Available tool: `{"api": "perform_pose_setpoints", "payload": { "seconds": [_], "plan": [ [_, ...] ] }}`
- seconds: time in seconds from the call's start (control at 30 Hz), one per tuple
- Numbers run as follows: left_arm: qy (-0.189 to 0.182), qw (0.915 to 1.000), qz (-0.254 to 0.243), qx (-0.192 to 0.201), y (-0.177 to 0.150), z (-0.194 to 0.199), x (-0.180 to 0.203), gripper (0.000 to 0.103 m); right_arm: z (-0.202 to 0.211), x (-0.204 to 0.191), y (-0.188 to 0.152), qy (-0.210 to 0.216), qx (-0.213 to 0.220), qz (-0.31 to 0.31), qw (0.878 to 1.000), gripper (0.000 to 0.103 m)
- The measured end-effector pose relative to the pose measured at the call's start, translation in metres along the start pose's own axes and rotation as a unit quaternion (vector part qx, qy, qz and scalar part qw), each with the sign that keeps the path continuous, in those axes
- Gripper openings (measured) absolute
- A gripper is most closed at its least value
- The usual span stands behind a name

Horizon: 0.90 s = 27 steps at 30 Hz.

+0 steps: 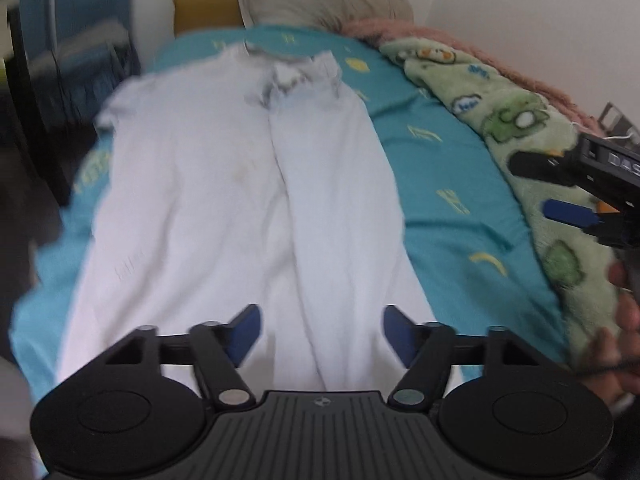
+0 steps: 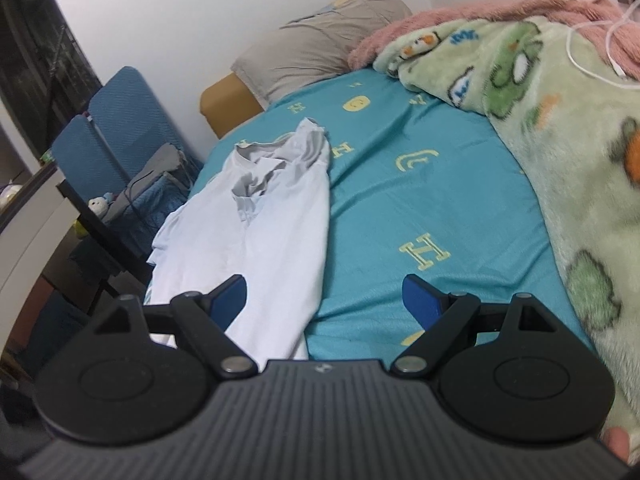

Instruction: Fold clothes

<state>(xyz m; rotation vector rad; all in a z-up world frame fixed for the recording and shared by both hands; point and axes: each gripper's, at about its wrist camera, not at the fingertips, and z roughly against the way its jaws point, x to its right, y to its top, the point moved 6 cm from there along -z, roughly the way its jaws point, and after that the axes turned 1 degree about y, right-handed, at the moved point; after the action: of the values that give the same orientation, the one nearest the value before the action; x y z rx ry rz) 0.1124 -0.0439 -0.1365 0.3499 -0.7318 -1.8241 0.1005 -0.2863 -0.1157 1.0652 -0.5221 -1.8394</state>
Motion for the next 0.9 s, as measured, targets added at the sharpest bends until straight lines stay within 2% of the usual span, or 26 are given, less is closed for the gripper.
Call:
{"api": "perform_pose_setpoints", "payload": {
  "seconds": [0.07, 0.17, 0.27, 0.37, 0.43, 0.53, 0.7, 0.83, 0.9],
  "plan": [
    [0.019, 0.9995, -0.009, 0.023, 0.022, -0.003, 0.003, 0.090, 0.006, -0.002, 0.007, 0.008, 0.014, 0.006, 1.000, 0.086],
    [0.027, 0.9975, -0.014, 0.064, 0.052, -0.015, 0.007, 0.100, 0.011, -0.002, 0.015, 0.000, 0.030, 0.026, 0.999, 0.086],
    [0.029, 0.9928, -0.019, 0.115, 0.054, -0.032, 0.006, 0.103, 0.010, -0.002, 0.013, -0.007, 0.029, 0.043, 0.999, 0.086],
    [0.028, 0.9954, 0.008, 0.091, 0.039, -0.052, -0.002, 0.102, 0.003, -0.013, 0.010, -0.012, 0.029, 0.070, 0.997, 0.087],
    [0.023, 0.9962, 0.019, 0.082, 0.037, -0.054, -0.007, 0.102, -0.013, -0.026, 0.016, 0.005, 0.016, 0.078, 0.997, 0.086],
    [0.015, 0.9953, 0.029, 0.091, 0.046, -0.050, -0.016, 0.102, -0.049, -0.048, 0.036, 0.033, -0.002, 0.083, 0.996, 0.086],
    [0.033, 0.9912, 0.070, 0.107, 0.062, -0.047, -0.052, 0.102, -0.152, -0.078, 0.079, 0.077, -0.034, 0.065, 0.994, 0.086],
    [0.045, 0.9858, 0.111, 0.118, 0.066, -0.052, -0.090, 0.102, -0.244, -0.085, 0.105, 0.065, -0.039, 0.023, 0.997, 0.086],
    [0.049, 0.9836, 0.126, 0.120, 0.068, -0.058, -0.105, 0.102, -0.285, -0.085, 0.114, 0.054, -0.034, 0.010, 0.998, 0.082]
  ]
}}
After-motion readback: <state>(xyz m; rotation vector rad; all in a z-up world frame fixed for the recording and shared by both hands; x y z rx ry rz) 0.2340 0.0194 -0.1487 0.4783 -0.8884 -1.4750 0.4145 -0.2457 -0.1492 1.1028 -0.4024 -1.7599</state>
